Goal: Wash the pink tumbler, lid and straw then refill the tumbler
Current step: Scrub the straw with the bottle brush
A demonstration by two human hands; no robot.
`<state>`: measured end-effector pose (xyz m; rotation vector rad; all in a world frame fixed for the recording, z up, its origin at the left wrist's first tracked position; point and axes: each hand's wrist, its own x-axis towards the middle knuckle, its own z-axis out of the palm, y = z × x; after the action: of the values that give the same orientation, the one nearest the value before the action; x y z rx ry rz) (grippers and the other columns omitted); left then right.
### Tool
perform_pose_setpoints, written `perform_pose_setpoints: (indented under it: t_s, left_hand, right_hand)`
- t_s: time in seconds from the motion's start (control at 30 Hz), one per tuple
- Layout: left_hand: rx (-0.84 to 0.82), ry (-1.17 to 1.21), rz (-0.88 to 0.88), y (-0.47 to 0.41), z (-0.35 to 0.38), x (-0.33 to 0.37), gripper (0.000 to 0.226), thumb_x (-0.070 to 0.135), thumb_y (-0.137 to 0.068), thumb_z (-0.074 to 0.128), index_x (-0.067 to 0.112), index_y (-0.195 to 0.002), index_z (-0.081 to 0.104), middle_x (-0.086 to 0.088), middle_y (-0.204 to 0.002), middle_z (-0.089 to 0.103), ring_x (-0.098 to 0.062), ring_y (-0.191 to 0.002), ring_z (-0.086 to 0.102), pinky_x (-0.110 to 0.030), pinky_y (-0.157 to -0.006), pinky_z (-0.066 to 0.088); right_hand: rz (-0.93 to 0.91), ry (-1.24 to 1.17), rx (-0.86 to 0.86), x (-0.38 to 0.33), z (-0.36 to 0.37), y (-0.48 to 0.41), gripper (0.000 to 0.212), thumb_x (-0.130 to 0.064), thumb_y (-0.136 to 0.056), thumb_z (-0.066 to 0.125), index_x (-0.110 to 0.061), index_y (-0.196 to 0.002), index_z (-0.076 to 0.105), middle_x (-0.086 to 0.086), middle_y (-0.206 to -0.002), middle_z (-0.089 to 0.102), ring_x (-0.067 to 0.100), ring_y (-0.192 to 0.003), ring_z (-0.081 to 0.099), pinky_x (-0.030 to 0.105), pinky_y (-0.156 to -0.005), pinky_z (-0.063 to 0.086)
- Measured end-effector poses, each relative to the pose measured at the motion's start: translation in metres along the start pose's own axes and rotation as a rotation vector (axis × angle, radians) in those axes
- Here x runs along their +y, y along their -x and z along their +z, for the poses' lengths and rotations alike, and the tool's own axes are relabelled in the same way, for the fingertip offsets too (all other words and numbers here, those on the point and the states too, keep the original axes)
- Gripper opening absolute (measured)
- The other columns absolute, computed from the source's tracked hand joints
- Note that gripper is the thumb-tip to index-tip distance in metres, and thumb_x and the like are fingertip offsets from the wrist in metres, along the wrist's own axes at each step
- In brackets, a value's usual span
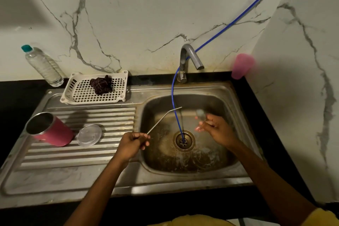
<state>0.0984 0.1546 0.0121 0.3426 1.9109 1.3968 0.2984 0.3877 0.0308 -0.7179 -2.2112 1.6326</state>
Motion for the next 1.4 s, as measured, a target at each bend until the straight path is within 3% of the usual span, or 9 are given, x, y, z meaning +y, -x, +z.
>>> perform_pose_setpoints:
  t_s: [0.13, 0.23, 0.3, 0.47, 0.57, 0.73, 1.03, 1.17, 1.4]
  left_hand:
    - [0.027, -0.013, -0.010, 0.001, -0.002, 0.005, 0.020, -0.001, -0.100, 0.054, -0.006, -0.093, 0.072, -0.007, -0.061, 0.061, 0.001, -0.040, 0.047, -0.009, -0.042, 0.036]
    - [0.038, -0.017, -0.003, 0.001, 0.001, 0.008, 0.021, -0.001, -0.101, 0.053, -0.008, -0.094, 0.071, -0.009, -0.062, 0.060, 0.000, -0.039, 0.047, -0.009, -0.042, 0.036]
    - [0.045, -0.012, -0.008, 0.000, 0.004, 0.010, 0.022, 0.000, -0.102, 0.052, -0.007, -0.093, 0.070, -0.010, -0.063, 0.060, -0.001, -0.038, 0.048, -0.009, -0.041, 0.036]
    - [0.062, 0.012, -0.033, -0.006, 0.006, 0.009, 0.026, 0.001, -0.103, 0.050, -0.002, -0.087, 0.069, -0.007, -0.059, 0.063, -0.006, -0.039, 0.051, -0.014, -0.045, 0.043]
    - [0.067, 0.021, -0.031, -0.009, 0.005, 0.009, 0.024, 0.002, -0.103, 0.051, -0.002, -0.088, 0.070, -0.005, -0.056, 0.062, -0.008, -0.040, 0.051, -0.015, -0.046, 0.045]
    - [0.104, 0.094, -0.020, -0.005, 0.007, 0.016, 0.018, 0.003, -0.099, 0.059, 0.000, -0.086, 0.071, -0.005, -0.054, 0.061, -0.007, -0.038, 0.049, -0.014, -0.042, 0.041]
    - [0.116, 0.167, -0.037, -0.008, 0.015, 0.018, 0.024, 0.011, -0.104, 0.052, 0.002, -0.091, 0.069, -0.004, -0.056, 0.054, -0.003, -0.038, 0.047, -0.011, -0.042, 0.038]
    - [0.094, 0.156, -0.073, -0.011, 0.018, 0.021, 0.027, 0.012, -0.107, 0.046, 0.007, -0.091, 0.067, -0.003, -0.062, 0.056, -0.001, -0.040, 0.050, -0.010, -0.041, 0.035]
    - [0.120, 0.218, -0.175, -0.014, 0.014, 0.017, 0.030, 0.010, -0.106, 0.046, 0.010, -0.087, 0.068, 0.009, -0.049, 0.057, 0.002, -0.038, 0.047, -0.010, -0.038, 0.030]
  right_hand:
    - [0.279, -0.312, -0.207, -0.002, -0.004, 0.013, 0.033, -0.007, -0.099, 0.040, -0.010, -0.124, 0.062, 0.009, -0.116, 0.072, 0.015, -0.102, 0.071, 0.027, -0.077, 0.058]
    - [0.336, -0.364, -0.122, 0.001, 0.001, 0.013, 0.027, -0.023, -0.096, 0.049, -0.009, -0.111, 0.067, 0.016, -0.099, 0.070, 0.026, -0.082, 0.070, 0.040, -0.075, 0.060]
    - [0.306, -0.243, -0.041, 0.005, 0.005, 0.009, 0.016, -0.008, -0.102, 0.050, -0.015, -0.107, 0.063, 0.013, -0.091, 0.060, 0.020, -0.071, 0.065, 0.042, -0.072, 0.060]
    - [0.131, -0.002, -0.063, 0.000, 0.004, 0.006, 0.081, 0.003, -0.094, 0.062, -0.060, -0.138, 0.035, 0.009, -0.109, 0.055, 0.015, -0.079, 0.064, 0.029, -0.071, 0.058]
    - [0.218, -0.058, 0.008, -0.004, 0.002, 0.014, 0.103, 0.007, -0.085, 0.072, -0.047, -0.153, 0.017, 0.006, -0.113, 0.058, 0.013, -0.077, 0.067, 0.024, -0.062, 0.055]
    - [0.411, -0.099, 0.080, 0.013, 0.015, 0.039, 0.071, 0.005, -0.093, 0.063, -0.029, -0.150, 0.038, 0.009, -0.089, 0.065, 0.007, -0.051, 0.052, 0.025, -0.050, 0.045]
    - [0.185, 0.021, -0.023, -0.013, 0.029, 0.041, 0.029, -0.016, -0.098, 0.062, -0.032, -0.119, 0.050, 0.005, -0.098, 0.073, 0.016, -0.049, 0.059, 0.024, -0.046, 0.047]
    - [-0.005, 0.508, -0.091, -0.003, 0.038, 0.047, 0.028, -0.038, -0.102, 0.054, -0.036, -0.128, 0.061, -0.007, -0.084, 0.072, 0.010, -0.074, 0.067, 0.024, -0.069, 0.051]
    - [-0.028, 0.755, -0.156, 0.010, 0.051, 0.057, 0.047, -0.058, -0.100, 0.036, -0.046, -0.145, 0.042, -0.008, -0.118, 0.069, 0.017, -0.103, 0.065, 0.028, -0.074, 0.040]
